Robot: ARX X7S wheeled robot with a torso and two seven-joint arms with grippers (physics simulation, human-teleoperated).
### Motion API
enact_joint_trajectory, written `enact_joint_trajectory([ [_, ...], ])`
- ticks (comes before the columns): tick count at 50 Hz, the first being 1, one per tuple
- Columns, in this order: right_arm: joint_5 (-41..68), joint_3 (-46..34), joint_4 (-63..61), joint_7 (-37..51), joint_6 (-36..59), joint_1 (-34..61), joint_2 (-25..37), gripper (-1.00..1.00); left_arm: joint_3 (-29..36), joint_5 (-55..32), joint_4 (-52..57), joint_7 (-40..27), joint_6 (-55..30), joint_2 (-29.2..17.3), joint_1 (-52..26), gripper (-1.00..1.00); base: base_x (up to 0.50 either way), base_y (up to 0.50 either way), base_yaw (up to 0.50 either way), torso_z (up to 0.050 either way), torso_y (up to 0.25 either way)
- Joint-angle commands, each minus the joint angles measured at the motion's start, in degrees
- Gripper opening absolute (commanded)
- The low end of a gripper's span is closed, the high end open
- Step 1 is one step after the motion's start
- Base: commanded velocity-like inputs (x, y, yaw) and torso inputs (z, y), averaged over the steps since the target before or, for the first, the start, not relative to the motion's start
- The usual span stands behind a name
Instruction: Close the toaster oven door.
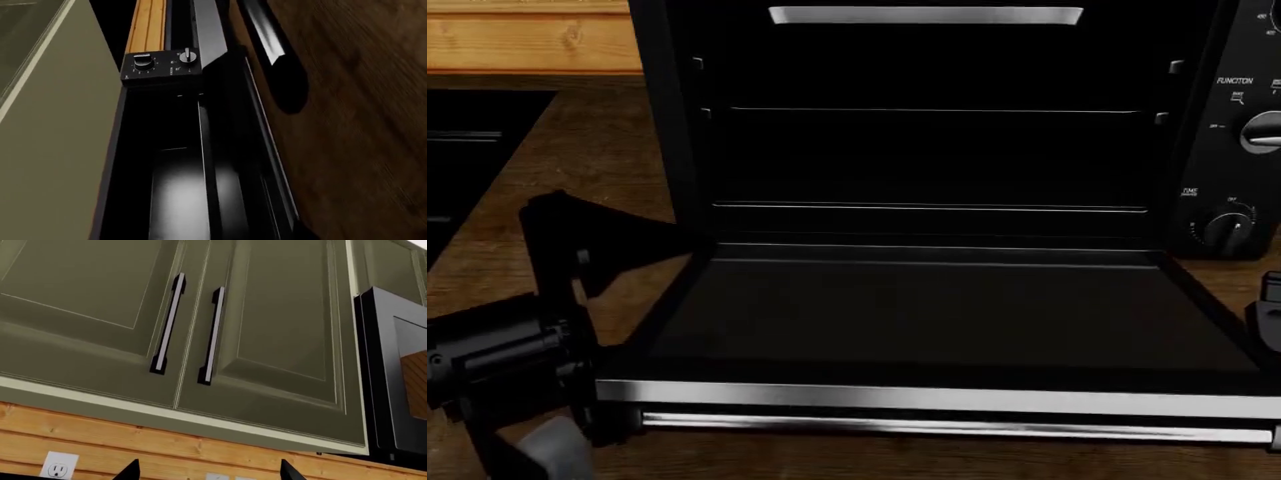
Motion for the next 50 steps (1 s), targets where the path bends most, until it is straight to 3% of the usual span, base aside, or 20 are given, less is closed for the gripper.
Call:
enact_joint_trajectory([
  [1, 0.6, 3.2, 0.0, -0.3, 0.2, -2.2, -0.1, 1.0, -4.6, -9.1, 3.5, -1.4, -5.0, 1.9, 0.1, 1.0, 0.0, 0.0, 0.0, 0.0, 0.0],
  [31, 0.9, 3.8, 0.0, -0.3, 0.2, -2.4, 0.1, 1.0, -7.5, -11.2, 8.0, -3.7, -7.7, -1.8, 3.6, 1.0, 0.0, 0.0, 0.0, 0.001, 0.002],
  [37, 1.4, 4.8, 0.0, -0.6, 0.6, -2.4, -0.1, 1.0, -8.6, -14.1, 12.2, -3.2, -13.7, -1.3, 6.5, 1.0, 0.0, 0.0, 0.0, 0.0, 0.0],
  [50, 1.7, 5.7, 0.0, -1.0, 0.5, -2.5, -0.5, 1.0, -14.3, -21.2, 28.9, -5.6, -38.7, 2.4, 15.1, 1.0, 0.0, 0.0, 0.0, 0.001, 0.002],
])
